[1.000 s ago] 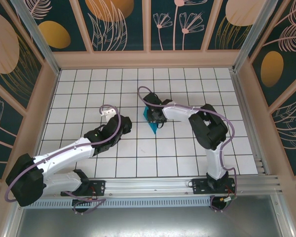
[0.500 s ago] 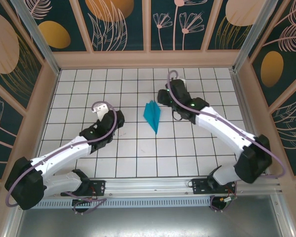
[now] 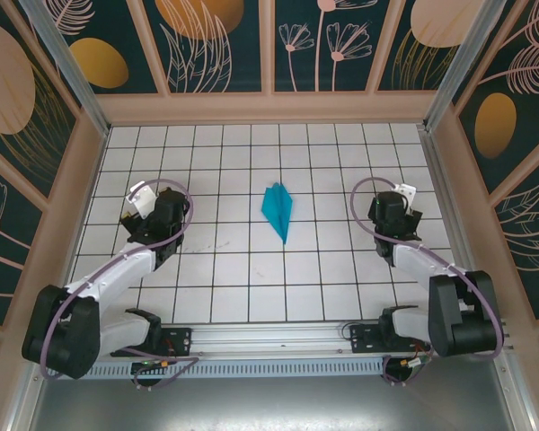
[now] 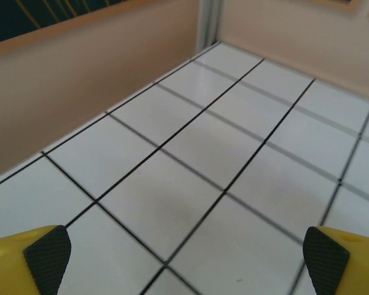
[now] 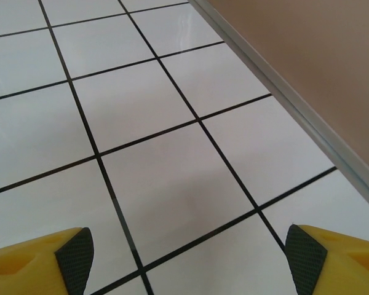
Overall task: Fold a paper plane with a square sheet of paper (pick it up from the middle)
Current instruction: Reset both arms
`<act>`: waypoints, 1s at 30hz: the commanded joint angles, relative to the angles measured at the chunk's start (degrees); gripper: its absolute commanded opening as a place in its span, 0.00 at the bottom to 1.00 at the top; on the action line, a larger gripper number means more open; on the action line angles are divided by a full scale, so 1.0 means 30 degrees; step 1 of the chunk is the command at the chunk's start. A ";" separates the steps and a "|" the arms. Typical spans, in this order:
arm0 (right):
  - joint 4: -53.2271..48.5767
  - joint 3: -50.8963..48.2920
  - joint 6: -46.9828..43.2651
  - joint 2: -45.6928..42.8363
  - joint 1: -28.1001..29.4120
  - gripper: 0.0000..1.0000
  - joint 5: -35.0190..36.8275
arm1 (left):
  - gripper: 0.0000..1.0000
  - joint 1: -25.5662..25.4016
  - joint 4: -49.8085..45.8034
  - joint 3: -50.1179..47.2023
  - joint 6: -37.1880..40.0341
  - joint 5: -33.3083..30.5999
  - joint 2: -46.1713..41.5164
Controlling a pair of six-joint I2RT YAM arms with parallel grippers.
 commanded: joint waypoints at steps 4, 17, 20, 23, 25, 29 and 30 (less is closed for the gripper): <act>1.0429 -0.2305 -0.1803 0.1982 -0.2177 0.84 -0.6272 | 0.99 0.0830 0.5345 -0.0490 0.4825 0.0568 0.1317; 1.8332 -0.4220 -0.2457 0.5303 -0.2707 0.83 -0.9911 | 0.99 0.1719 2.0247 -0.5306 1.1226 0.3671 0.4285; 1.8222 -0.4125 -0.2122 0.5377 -0.2673 0.99 -0.9270 | 0.99 0.2680 2.3486 -0.6324 1.1432 0.5389 0.5171; 1.8272 -0.4156 -0.2096 0.5366 -0.2593 0.99 -0.8643 | 0.99 0.3719 2.2797 -0.6441 1.0365 0.7084 0.4934; 1.8406 -0.4245 -0.2092 0.5358 -0.2521 0.99 -0.8399 | 0.99 0.4620 2.3395 -0.6760 0.9868 0.8983 0.5157; 1.8324 -0.4164 -0.2091 0.5382 -0.2533 0.99 -0.8480 | 0.99 0.5244 2.2655 -0.6392 0.9385 1.0076 0.5749; 1.8345 -0.4190 -0.2093 0.5361 -0.2548 0.99 -0.8466 | 0.99 0.5423 2.4848 -0.6699 0.9367 1.0120 0.6503</act>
